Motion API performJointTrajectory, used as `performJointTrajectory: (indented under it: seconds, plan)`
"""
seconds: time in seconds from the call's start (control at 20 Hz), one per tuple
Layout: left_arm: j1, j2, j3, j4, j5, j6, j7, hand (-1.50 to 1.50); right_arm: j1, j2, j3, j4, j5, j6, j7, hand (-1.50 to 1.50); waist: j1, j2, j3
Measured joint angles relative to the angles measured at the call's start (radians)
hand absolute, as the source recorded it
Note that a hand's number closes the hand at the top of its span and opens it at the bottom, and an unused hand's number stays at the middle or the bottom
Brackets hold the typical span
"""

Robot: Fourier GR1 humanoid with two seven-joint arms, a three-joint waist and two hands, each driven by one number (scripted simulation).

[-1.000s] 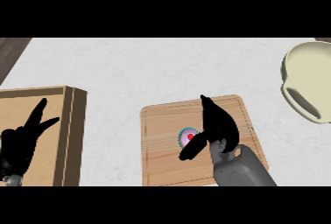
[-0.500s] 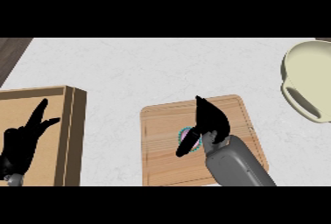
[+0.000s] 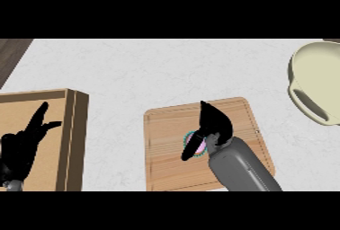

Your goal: Pick the cupcake from the cutting board and place it in the pot

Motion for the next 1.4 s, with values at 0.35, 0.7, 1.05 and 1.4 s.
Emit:
performJointTrajectory:
  seconds: [0.35, 0.7, 1.05, 1.4]
  plan:
    - [0.008, -0.003, 0.013, 0.001, 0.009, -0.018, -0.009, 0.00, -0.014, 0.003, 0.018, 0.037, -0.013, 0.006, -0.033, 1.50, 0.000, -0.002, 0.000]
    - [0.008, -0.010, 0.011, 0.002, -0.013, -0.018, -0.008, 0.00, -0.033, 0.002, 0.046, 0.060, -0.008, -0.001, -0.050, 1.50, -0.001, -0.002, 0.003]
    - [0.021, -0.013, 0.021, -0.014, -0.020, -0.029, -0.016, 0.00, -0.074, -0.053, -0.009, 0.102, -0.002, 0.007, -0.111, 1.50, 0.001, 0.000, 0.004]
    - [0.010, -0.017, 0.023, -0.017, -0.023, -0.035, -0.009, 0.00, -0.229, -0.272, -0.141, 0.308, 0.053, 0.011, -0.338, 1.50, 0.013, 0.008, 0.003]
